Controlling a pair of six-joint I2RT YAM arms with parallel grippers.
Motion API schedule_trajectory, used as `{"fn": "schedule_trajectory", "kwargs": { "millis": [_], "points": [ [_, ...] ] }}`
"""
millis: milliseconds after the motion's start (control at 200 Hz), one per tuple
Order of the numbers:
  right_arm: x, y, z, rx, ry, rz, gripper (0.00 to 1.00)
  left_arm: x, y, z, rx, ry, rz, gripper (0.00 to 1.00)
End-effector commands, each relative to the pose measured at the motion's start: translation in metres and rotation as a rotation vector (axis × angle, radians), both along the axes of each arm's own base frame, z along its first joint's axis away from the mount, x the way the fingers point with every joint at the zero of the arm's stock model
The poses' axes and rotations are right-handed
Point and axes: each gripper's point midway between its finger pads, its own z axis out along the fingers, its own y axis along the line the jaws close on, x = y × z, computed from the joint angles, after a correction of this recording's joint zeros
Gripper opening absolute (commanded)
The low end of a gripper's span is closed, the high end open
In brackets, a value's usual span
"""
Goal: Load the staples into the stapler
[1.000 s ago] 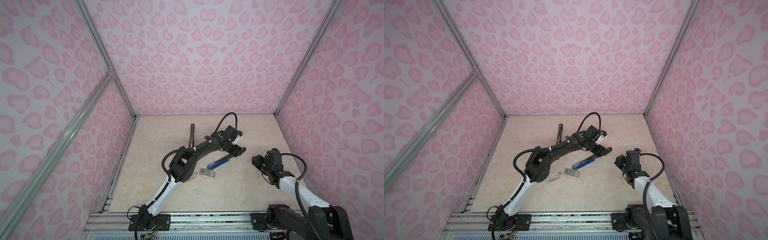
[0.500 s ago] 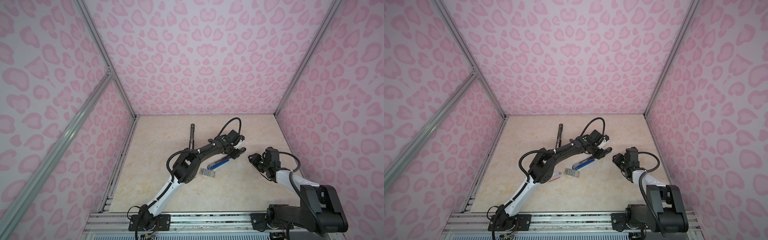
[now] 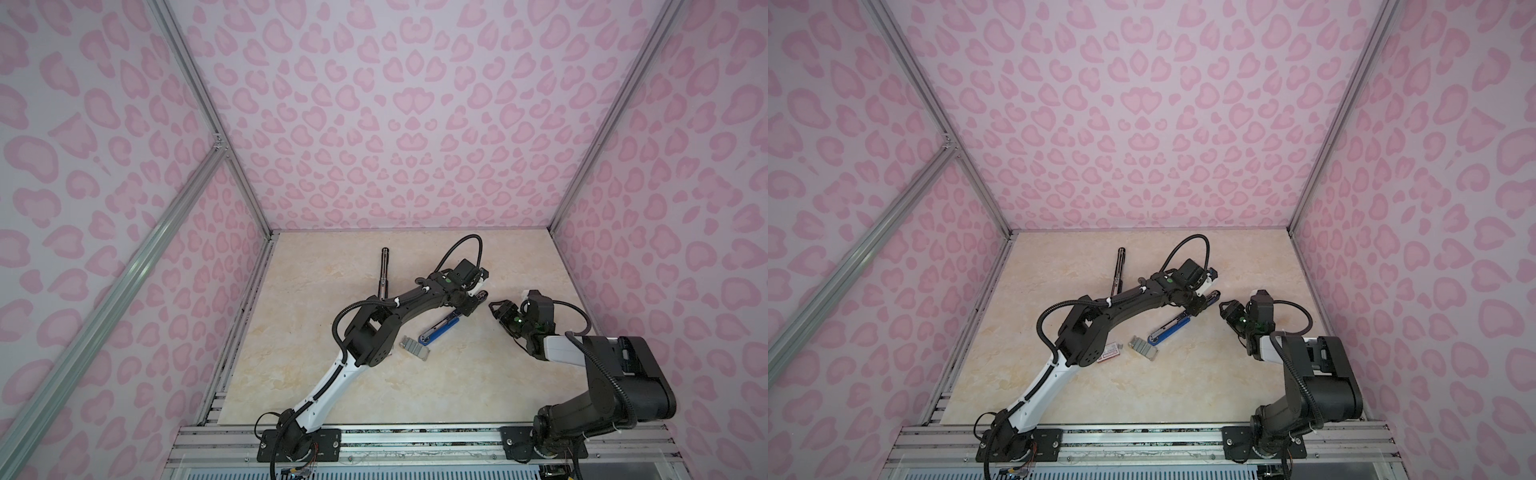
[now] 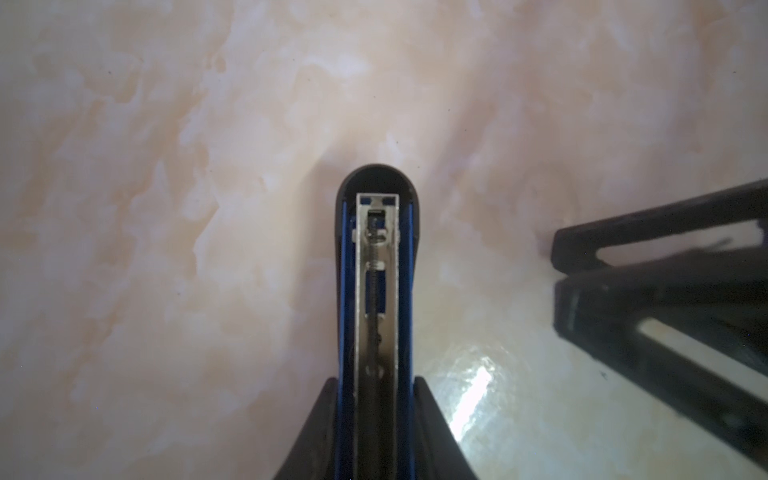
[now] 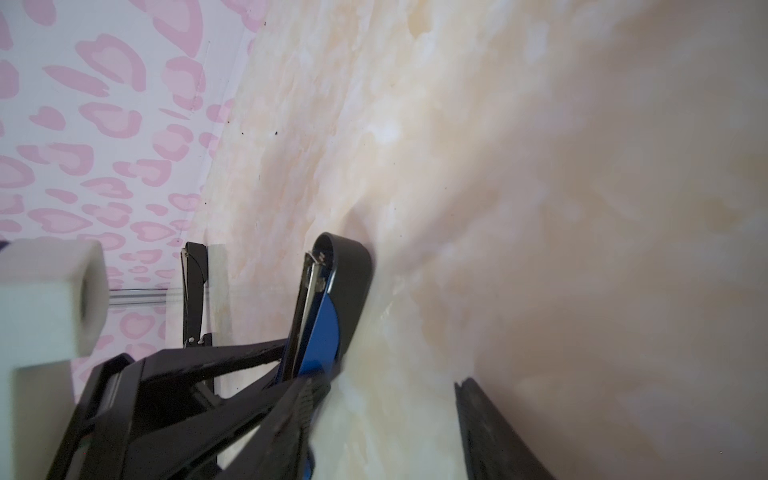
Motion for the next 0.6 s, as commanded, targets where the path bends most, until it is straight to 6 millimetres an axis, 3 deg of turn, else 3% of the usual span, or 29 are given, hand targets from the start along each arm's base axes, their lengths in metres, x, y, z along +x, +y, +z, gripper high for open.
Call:
{"fn": "schedule_trajectory", "kwargs": {
  "millis": [0,250,595],
  "points": [
    [0.015,0.004,0.016,0.047,-0.103,0.009,0.58,0.005,-0.005,0.020,-0.037,-0.053,-0.006,0.22],
    [0.032,0.008,0.007,0.150,-0.141,0.021,0.58,0.002,-0.010,0.035,-0.072,-0.077,-0.020,0.20],
    [0.050,0.018,0.006,0.273,-0.198,0.047,0.52,-0.009,-0.013,0.030,-0.069,-0.060,-0.049,0.21]
  ]
}}
